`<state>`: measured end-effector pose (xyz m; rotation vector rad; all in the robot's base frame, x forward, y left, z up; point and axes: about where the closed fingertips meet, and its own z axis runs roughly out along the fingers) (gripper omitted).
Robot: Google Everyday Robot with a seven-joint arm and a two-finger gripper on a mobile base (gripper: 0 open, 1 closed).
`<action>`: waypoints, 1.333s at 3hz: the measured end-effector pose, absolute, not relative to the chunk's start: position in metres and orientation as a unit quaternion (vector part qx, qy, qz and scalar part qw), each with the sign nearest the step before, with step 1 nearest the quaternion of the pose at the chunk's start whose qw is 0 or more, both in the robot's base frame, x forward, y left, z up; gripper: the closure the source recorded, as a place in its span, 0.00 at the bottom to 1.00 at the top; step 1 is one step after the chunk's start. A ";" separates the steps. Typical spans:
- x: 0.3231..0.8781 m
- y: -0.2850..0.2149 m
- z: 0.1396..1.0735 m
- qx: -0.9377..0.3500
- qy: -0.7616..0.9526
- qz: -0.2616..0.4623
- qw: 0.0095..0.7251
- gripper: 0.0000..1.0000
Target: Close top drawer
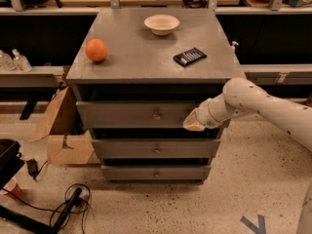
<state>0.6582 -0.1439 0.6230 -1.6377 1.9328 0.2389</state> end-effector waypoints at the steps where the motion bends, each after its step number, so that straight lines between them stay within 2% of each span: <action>1: 0.665 -0.160 0.630 -0.608 0.737 0.080 0.286 1.00; 2: 0.642 -0.168 0.645 -0.624 0.729 0.073 0.273 1.00; 4: 0.526 -0.181 0.707 -0.724 0.646 0.021 0.239 1.00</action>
Offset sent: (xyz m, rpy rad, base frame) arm -0.0633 -0.0321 0.0462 -0.1074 0.0223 0.0629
